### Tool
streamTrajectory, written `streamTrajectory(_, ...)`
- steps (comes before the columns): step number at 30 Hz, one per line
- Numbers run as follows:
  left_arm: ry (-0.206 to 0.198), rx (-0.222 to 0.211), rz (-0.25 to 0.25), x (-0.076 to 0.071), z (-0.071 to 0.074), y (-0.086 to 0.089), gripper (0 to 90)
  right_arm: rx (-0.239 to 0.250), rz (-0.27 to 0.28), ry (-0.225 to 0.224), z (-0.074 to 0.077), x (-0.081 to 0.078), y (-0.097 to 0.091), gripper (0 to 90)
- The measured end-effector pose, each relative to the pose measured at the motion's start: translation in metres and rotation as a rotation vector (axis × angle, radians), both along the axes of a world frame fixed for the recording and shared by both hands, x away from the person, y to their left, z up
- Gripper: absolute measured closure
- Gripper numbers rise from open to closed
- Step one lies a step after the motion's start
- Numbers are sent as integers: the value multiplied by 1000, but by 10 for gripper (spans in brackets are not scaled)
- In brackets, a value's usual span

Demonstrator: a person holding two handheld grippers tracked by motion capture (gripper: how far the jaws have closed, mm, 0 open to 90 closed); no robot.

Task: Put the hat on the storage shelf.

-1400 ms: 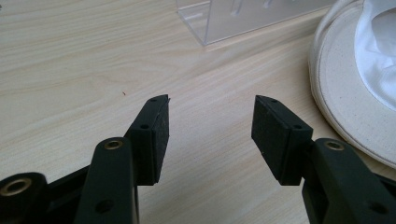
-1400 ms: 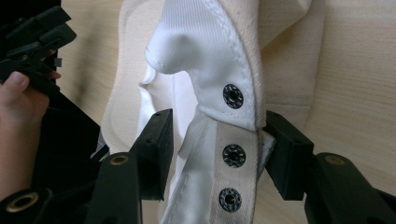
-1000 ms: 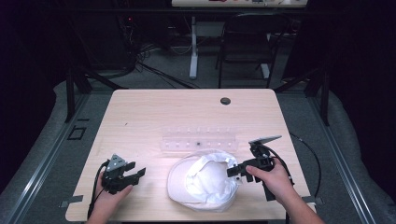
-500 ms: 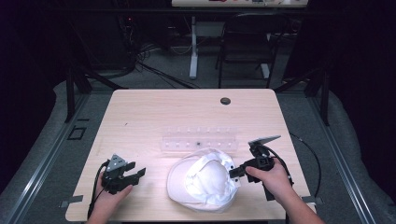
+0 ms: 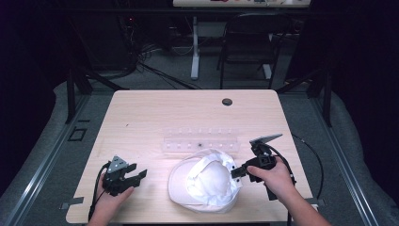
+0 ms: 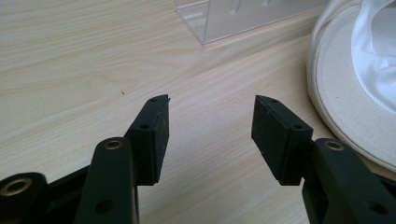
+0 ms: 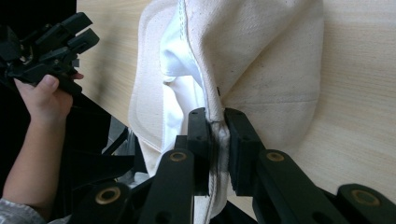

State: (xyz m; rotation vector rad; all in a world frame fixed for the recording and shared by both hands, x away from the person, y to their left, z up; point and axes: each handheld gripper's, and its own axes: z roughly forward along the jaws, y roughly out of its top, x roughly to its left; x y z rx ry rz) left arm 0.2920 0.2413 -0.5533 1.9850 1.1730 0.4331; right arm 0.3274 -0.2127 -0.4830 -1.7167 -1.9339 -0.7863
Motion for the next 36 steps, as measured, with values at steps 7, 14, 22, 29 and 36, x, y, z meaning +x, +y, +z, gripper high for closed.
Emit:
streamTrajectory(7,2,0,-2,0,0,0,472,30,7,1,10,4,-3,815)
streamTrajectory(14,1,0,-5,0,0,0,472,56,-12,1,25,5,-6,816)
streamTrajectory(22,5,0,-5,0,0,-1,472,87,13,2,41,6,-11,816)
streamTrajectory(29,9,-3,-4,-1,-1,-2,472,104,-5,-25,53,4,-11,816)
streamTrajectory(36,6,2,-6,-1,-1,-2,472,105,-6,-35,68,4,-9,816)
